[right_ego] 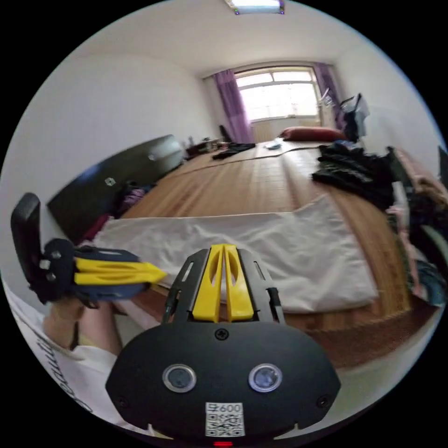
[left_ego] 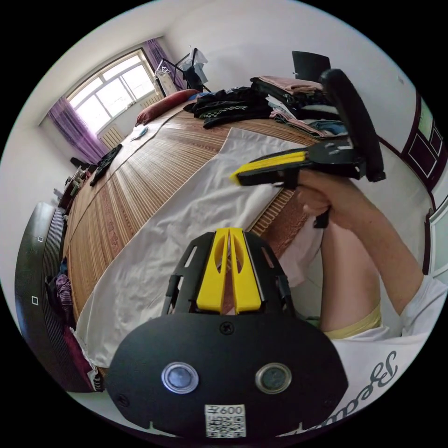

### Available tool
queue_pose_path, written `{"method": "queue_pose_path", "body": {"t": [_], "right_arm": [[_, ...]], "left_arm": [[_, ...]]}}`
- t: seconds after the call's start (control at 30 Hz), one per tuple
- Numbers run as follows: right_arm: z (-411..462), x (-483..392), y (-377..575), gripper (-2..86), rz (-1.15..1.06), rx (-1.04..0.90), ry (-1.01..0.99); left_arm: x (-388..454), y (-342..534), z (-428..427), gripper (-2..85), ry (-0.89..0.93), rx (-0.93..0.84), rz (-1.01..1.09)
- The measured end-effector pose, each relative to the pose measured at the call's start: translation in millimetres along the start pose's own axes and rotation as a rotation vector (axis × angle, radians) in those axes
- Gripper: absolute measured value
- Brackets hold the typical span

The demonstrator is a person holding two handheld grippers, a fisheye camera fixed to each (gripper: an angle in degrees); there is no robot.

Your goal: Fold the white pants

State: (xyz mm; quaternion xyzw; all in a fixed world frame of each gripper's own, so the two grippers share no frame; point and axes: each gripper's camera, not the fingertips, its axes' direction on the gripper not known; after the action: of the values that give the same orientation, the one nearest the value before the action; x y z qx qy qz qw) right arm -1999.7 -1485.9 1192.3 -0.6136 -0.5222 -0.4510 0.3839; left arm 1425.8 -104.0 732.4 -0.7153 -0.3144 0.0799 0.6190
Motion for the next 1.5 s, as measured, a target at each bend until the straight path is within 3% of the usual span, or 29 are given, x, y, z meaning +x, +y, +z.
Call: {"method": "queue_pose_path", "body": {"t": [0.1,0.23,0.4,0.6,0.77,1.0,1.13,1.27,1.3,1.37,1.43,1.5], "right_arm": [[35,-58,-48,-0.9,0.006,-0.085,-0.214],[57,-95,-99,-0.9,0.045,-0.167,-0.242],[43,-82,-140,-0.9,0.104,-0.27,-0.128],[10,-79,-204,-0.9,0.184,-0.228,-0.262],[74,-151,-254,-0.9,0.012,-0.432,-0.116],[65,-115,-274,-0.8,0.149,-0.399,-0.122],[31,-84,-289,-0.9,0.238,-0.333,0.075],[53,-141,-325,-0.8,0.126,-0.235,0.397],[61,-152,-330,-0.8,0.104,-0.219,0.351],[116,-182,-354,-0.8,0.099,-0.241,0.045],[171,-206,-366,-0.8,0.069,-0.299,-0.047],[223,-228,-369,-0.8,-0.005,-0.39,-0.009]], "left_arm": [[2,17,32,0.8,0.003,-0.026,0.01],[-6,46,72,0.6,-0.031,-0.069,0.013],[-21,66,109,0.6,-0.006,-0.061,-0.002],[-18,58,163,0.4,0.104,-0.055,-0.002],[-10,48,189,0.4,0.025,-0.061,0.049],[-21,43,214,0.4,-0.003,-0.06,0.032],[-23,23,205,0.5,-0.04,-0.055,0.054],[-34,-8,191,0.5,-0.048,-0.067,0.059],[-36,-14,188,0.5,-0.051,-0.069,0.062],[-44,-37,177,0.5,-0.053,-0.079,0.061],[-52,-55,165,0.5,-0.052,-0.08,0.059],[-59,-74,152,0.5,-0.052,-0.081,0.057]]}}
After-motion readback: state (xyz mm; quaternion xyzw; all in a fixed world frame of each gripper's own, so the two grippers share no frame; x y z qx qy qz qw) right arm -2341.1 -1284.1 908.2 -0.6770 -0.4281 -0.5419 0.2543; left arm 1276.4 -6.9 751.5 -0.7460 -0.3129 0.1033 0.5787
